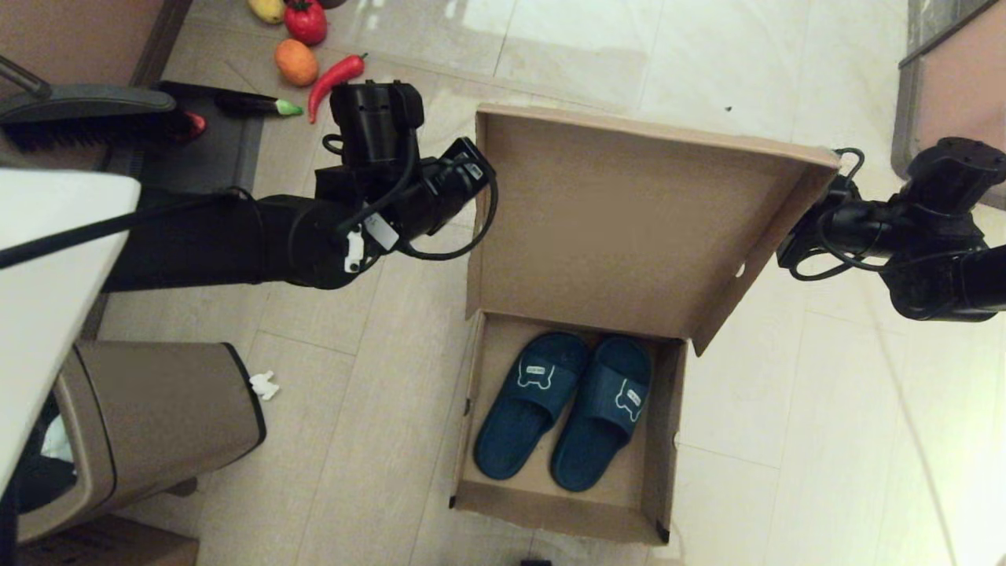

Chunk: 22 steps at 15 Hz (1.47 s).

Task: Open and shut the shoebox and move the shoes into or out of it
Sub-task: Close the shoe box

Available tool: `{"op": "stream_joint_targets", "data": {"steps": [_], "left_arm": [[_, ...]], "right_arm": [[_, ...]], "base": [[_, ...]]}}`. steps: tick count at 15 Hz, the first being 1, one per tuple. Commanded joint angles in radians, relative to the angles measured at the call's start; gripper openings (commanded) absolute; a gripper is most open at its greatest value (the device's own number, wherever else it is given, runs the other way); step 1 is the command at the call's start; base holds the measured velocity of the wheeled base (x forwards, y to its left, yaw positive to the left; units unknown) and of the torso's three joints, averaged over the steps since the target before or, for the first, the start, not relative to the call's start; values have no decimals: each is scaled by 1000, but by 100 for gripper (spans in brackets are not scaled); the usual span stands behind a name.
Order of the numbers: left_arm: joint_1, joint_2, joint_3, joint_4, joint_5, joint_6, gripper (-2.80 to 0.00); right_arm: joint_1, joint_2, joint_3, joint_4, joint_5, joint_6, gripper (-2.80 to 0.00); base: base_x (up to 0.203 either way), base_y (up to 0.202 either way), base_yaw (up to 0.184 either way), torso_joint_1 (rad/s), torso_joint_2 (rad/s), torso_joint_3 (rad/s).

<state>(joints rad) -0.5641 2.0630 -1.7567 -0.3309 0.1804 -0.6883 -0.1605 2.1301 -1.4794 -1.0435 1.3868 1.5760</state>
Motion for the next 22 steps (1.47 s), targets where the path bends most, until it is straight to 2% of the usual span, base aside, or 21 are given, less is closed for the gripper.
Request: {"op": "stream_joint_targets", "data": {"steps": [1, 8, 15, 17, 19, 22], "left_arm": [[-11, -39, 31, -3, 2, -5, -280], [-29, -175, 148, -2, 4, -4, -280], [-58, -414, 307, 14, 31, 6, -280], [-65, -481, 314, 34, 33, 26, -280], [-81, -488, 275, 54, 10, 84, -280], [-83, -409, 240, 42, -46, 87, -280]], "right_arm": [[-9, -32, 28, -6, 23, 9, -280], [-34, -106, 233, -142, 117, 15, -280], [-33, -160, 335, -176, 127, 15, -280], [-33, -183, 362, -176, 134, 15, -280], [-33, -210, 397, -176, 143, 15, -280], [-33, -269, 485, -176, 143, 13, -280]], "base": [[0, 0, 0, 0, 0, 0], [0, 0, 0, 0, 0, 0], [0, 0, 0, 0, 0, 0], [0, 0, 0, 0, 0, 0], [0, 0, 0, 0, 0, 0], [0, 0, 0, 0, 0, 0]]}}
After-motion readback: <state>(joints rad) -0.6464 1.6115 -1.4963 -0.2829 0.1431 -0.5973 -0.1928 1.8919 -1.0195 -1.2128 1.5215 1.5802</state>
